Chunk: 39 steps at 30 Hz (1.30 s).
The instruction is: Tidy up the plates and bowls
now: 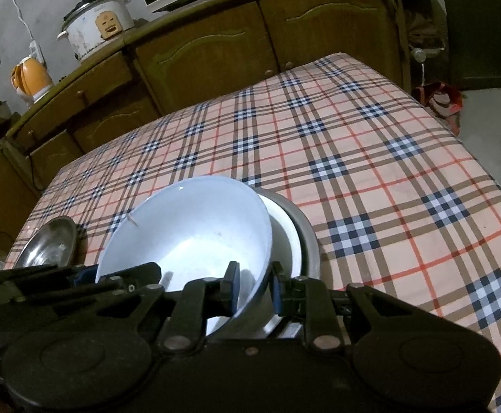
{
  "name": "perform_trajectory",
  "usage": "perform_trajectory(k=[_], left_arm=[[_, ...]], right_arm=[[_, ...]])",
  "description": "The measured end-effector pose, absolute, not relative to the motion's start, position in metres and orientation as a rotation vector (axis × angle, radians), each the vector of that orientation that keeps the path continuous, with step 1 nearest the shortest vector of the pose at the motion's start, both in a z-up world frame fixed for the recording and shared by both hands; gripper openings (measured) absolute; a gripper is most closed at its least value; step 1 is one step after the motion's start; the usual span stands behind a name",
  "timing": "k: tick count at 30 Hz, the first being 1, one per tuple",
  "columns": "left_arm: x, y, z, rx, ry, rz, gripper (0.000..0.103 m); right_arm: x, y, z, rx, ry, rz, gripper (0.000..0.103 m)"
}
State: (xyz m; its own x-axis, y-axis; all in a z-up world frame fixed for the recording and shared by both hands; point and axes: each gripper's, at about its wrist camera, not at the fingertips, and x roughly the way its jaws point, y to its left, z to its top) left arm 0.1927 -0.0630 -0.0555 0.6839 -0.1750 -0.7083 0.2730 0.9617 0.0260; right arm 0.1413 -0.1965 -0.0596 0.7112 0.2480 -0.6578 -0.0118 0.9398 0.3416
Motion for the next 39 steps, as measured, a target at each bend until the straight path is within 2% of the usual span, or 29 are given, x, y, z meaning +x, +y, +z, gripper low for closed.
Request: perform_trajectory(k=[9, 13, 17, 21, 25, 32, 35, 39], left_arm=[[0.196, -0.056, -0.054, 0.102, 0.787, -0.271, 0.026], [0.194, -0.066, -0.057, 0.181, 0.747, -0.257, 0.027], [0.198, -0.061, -0.056, 0.146, 0.752, -0.262, 0.028], [0.196, -0.062, -0.058, 0.16, 0.744, -0.261, 0.028], [0.195, -0.064, -0.058, 0.155, 0.742, -0.26, 0.027], [0.197, -0.062, -0.057, 0.133, 0.754, -0.26, 0.027], [0.199, -0.059, -0.055, 0.098, 0.766, -0.263, 0.027], [0.199, -0.056, -0.054, 0.091, 0.766, -0.268, 0.027]], right_arm=[[0.143, -0.201, -0.058, 0.33, 0.792, 0.173, 0.024], [0.146, -0.198, -0.058, 0.31, 0.795, 0.168, 0.025], [0.148, -0.195, -0.056, 0.278, 0.804, 0.18, 0.028], [0.149, -0.2, -0.049, 0.317, 0.821, 0.204, 0.048], [0.15, -0.199, -0.044, 0.279, 0.833, 0.222, 0.049], [0.158, -0.223, -0.048, 0.45, 0.871, 0.28, 0.053], [0.161, -0.224, -0.049, 0.469, 0.881, 0.303, 0.06], [0.163, -0.238, -0.054, 0.591, 0.906, 0.334, 0.06]])
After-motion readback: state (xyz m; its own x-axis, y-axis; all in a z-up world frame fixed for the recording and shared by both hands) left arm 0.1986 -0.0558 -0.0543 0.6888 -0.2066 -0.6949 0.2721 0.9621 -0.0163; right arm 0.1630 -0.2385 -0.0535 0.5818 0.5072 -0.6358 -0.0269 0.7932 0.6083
